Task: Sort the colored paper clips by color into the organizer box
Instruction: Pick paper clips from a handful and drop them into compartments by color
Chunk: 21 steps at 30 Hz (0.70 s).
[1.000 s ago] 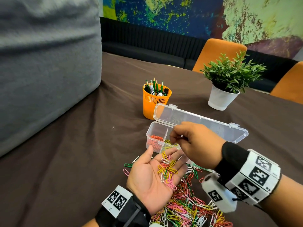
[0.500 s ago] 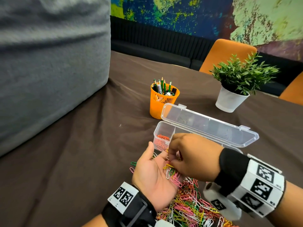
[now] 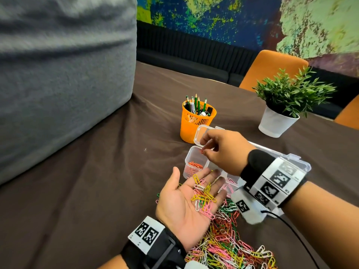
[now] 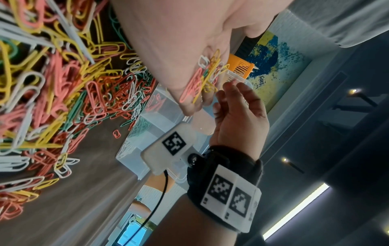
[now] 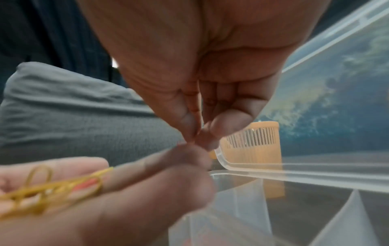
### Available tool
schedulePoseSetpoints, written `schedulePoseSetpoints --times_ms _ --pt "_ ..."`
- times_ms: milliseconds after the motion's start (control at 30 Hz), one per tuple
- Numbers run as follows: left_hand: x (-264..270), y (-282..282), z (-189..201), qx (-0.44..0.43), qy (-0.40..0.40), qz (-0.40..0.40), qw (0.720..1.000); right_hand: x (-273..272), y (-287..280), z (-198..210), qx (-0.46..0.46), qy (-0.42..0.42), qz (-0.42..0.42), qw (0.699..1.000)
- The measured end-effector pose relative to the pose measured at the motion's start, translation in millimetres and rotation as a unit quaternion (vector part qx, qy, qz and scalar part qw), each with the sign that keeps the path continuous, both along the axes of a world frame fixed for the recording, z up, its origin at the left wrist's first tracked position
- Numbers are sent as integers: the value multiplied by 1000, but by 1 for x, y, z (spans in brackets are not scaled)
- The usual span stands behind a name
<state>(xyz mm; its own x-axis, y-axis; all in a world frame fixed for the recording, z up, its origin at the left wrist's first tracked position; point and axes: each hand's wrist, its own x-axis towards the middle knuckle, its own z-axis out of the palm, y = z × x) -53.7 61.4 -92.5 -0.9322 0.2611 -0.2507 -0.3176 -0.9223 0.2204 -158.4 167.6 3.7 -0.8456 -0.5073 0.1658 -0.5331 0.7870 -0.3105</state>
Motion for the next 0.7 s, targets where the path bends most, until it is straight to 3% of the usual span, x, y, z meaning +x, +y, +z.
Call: schedulePoseSetpoints --times_ms 167,300,533,700 --pt "-4 -2 -7 8 17 3 1000 28 0 9 71 29 54 996" --pt "-2 -4 -8 5 50 -13 999 61 3 7 119 -37 127 984" --pt "2 -5 -4 41 98 -39 994 67 4 1 131 -19 91 987" --pt "0 -6 -6 44 89 -40 994 65 2 2 134 -54 70 987"
